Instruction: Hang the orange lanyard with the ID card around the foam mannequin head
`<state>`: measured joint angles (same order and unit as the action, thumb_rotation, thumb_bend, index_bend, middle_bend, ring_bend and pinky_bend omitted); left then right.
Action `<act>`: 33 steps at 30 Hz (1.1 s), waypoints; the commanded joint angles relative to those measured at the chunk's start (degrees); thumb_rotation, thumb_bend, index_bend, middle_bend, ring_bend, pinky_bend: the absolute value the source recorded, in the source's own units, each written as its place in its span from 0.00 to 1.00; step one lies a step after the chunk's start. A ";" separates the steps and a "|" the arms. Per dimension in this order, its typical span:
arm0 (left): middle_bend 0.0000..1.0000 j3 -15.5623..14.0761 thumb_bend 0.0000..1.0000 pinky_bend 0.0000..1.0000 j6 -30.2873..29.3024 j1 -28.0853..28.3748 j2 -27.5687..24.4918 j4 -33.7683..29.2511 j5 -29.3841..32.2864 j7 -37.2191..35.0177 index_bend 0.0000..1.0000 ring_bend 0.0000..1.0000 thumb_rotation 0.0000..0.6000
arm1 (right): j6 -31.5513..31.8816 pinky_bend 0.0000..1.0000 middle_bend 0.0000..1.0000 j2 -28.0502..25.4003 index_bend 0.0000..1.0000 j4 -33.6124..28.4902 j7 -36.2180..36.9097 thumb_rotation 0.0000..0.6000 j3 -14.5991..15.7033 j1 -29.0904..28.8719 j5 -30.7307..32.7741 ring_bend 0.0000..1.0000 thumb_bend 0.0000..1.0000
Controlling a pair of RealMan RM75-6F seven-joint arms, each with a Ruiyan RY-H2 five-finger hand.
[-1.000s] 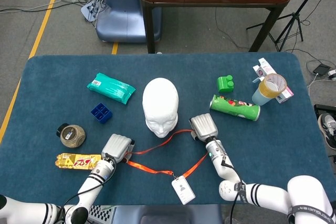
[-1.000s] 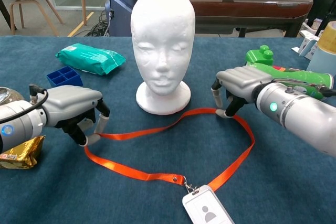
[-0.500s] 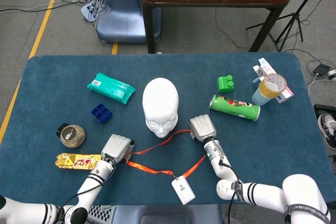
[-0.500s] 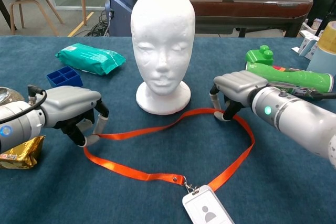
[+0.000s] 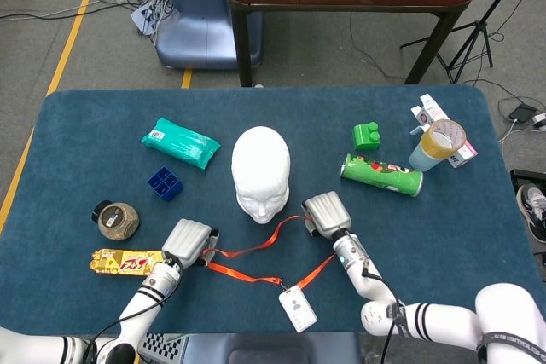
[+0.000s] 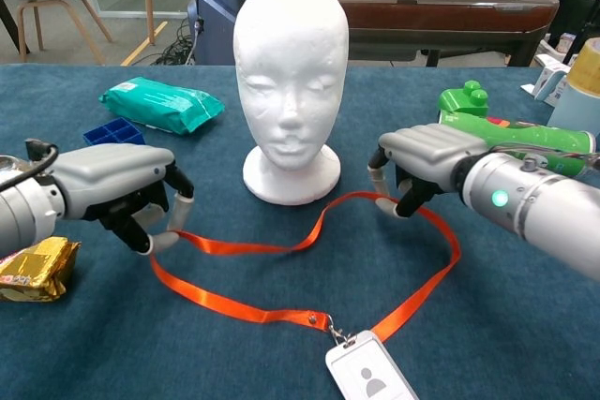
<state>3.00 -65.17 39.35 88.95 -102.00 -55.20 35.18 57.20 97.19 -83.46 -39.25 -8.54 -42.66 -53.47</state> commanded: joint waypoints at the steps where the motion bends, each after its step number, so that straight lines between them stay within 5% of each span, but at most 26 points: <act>1: 0.90 -0.11 0.37 0.63 -1.32 -1.42 -3.12 -4.24 -4.02 -3.18 0.61 0.85 1.00 | 2.69 1.00 1.00 -6.80 0.58 -8.26 5.06 1.00 3.05 3.23 -7.32 0.87 0.47; 7: 0.90 0.56 0.37 0.63 -3.64 -3.48 -10.56 -12.98 -12.95 -10.12 0.61 0.85 1.00 | 10.47 1.00 1.00 -15.73 0.58 -16.47 12.53 1.00 5.63 8.07 -19.75 0.87 0.47; 14: 0.90 4.51 0.37 0.63 -5.38 -3.88 -16.63 -18.91 -18.27 -16.02 0.61 0.85 1.00 | 18.77 1.00 1.00 -20.58 0.59 -19.68 18.68 1.00 4.58 12.02 -27.41 0.87 0.47; 33: 0.90 17.10 0.36 0.63 -0.97 1.62 -21.13 -19.93 -4.09 -23.49 0.61 0.85 1.00 | 24.23 1.00 1.00 -15.59 0.59 -22.73 15.28 1.00 -4.82 12.57 -24.61 0.87 0.47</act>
<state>19.23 -66.83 40.21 68.12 -122.27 -60.36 12.12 81.35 81.13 -106.10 -23.39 -12.83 -29.84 -78.56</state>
